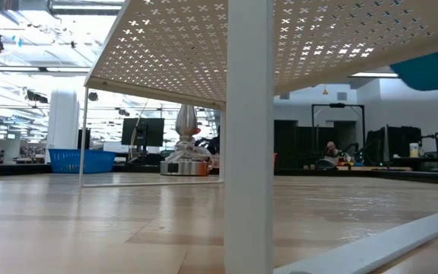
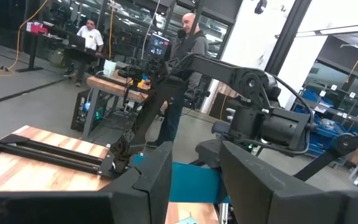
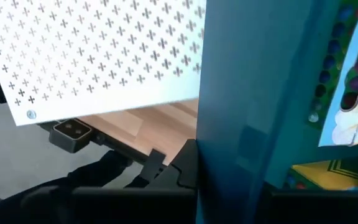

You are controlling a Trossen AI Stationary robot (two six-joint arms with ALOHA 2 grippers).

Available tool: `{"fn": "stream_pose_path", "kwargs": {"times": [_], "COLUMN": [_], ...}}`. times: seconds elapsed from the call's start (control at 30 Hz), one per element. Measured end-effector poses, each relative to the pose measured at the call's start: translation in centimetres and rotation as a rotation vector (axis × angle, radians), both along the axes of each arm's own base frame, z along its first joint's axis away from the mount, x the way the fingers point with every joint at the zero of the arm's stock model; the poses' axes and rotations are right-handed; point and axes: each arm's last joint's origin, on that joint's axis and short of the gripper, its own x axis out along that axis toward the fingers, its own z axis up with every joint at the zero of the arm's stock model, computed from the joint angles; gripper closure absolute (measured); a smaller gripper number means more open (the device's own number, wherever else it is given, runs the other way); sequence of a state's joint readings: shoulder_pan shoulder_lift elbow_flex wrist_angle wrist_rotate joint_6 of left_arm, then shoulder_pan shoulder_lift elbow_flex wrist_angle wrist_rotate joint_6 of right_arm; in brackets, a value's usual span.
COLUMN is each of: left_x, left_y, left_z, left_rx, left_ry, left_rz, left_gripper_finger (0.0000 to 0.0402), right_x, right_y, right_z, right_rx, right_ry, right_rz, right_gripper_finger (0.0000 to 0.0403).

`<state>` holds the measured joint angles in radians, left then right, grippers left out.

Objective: Pick & Place Office Desk Supplies
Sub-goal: Put the blue bin on the shelf

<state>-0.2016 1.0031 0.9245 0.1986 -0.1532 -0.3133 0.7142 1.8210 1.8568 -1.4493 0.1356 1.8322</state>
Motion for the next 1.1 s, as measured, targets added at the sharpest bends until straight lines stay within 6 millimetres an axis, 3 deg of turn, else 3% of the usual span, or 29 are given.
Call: {"fn": "stream_pose_path", "kwargs": {"times": [0.27,0.77,1.1], "left_x": [-0.9,-4.8,-4.8], "left_y": [0.2,2.1,2.5], "left_z": [0.5,2.0,2.0], "left_rx": [0.024,0.089,0.093], "left_ry": [-0.022,-0.051,-0.053], "left_rz": [0.005,0.095,0.119], "left_gripper_finger": [0.0270,0.0270,0.0270], "right_x": [1.3,2.9,4.0], "right_y": [-1.1,-3.0,-1.0], "right_z": [0.0,0.1,-2.0], "right_rx": [0.004,-0.054,-0.074], "right_ry": [-0.008,-0.033,-0.030], "right_rz": [0.161,0.421,0.679], "right_gripper_finger": [0.0403,0.0403,0.0403]}}
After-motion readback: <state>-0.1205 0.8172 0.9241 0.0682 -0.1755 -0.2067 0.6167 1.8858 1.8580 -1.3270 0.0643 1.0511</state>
